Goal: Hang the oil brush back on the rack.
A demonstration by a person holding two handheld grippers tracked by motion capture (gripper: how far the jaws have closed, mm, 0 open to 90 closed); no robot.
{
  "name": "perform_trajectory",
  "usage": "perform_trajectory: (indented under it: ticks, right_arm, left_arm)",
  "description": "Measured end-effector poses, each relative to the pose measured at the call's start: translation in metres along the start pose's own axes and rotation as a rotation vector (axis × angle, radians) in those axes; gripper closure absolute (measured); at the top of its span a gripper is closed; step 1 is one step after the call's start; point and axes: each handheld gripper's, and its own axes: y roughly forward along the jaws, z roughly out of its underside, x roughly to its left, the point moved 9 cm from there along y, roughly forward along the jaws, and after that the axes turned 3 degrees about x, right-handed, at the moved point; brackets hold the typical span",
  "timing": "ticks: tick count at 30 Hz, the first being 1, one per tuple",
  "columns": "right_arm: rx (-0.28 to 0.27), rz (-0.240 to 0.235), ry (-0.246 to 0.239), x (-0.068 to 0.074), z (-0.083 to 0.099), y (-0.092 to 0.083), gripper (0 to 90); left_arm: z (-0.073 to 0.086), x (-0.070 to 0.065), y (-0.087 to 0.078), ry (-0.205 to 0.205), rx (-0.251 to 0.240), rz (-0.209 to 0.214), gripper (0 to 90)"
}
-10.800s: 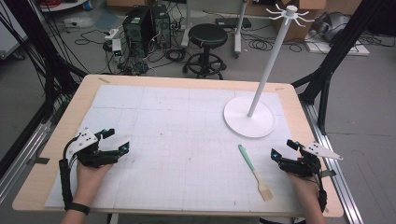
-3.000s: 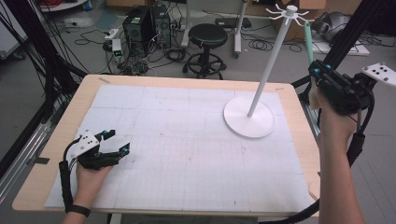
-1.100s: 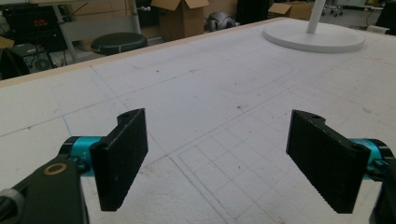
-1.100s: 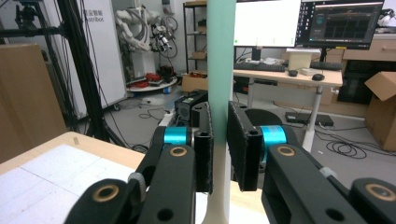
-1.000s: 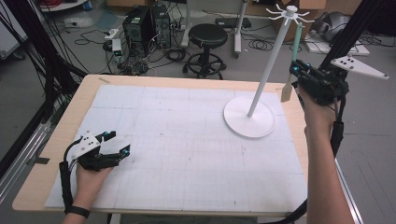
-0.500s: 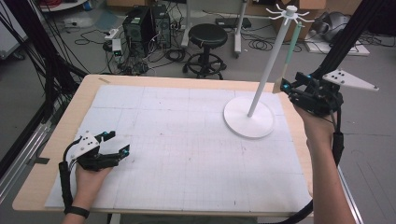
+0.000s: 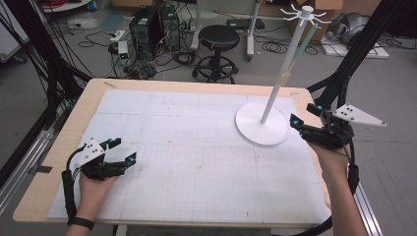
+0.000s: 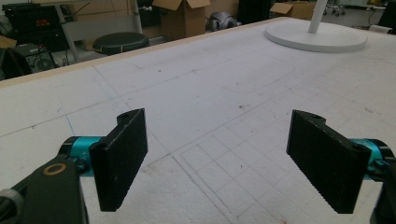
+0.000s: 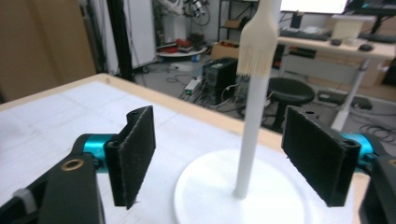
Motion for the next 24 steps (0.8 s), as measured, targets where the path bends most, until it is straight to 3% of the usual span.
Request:
perform_trajectory:
  ticks: [6, 14, 24]
  right_arm:
    - [0.034, -0.045, 0.022, 0.012, 0.038, 0.001, 18.8]
    - [0.059, -0.084, -0.01, 0.025, 0.066, 0.005, 16.3]
    - [0.097, -0.096, 0.003, 0.036, 0.102, 0.01, 15.9]
  left_arm:
    - [0.0, 0.0, 0.0, 0.002, 0.003, -0.001, 20.9]
    - [0.001, 0.0, 0.0, 0.008, 0.005, -0.003, 20.9]
    - [0.001, 0.001, 0.001, 0.009, 0.008, -0.005, 20.8]
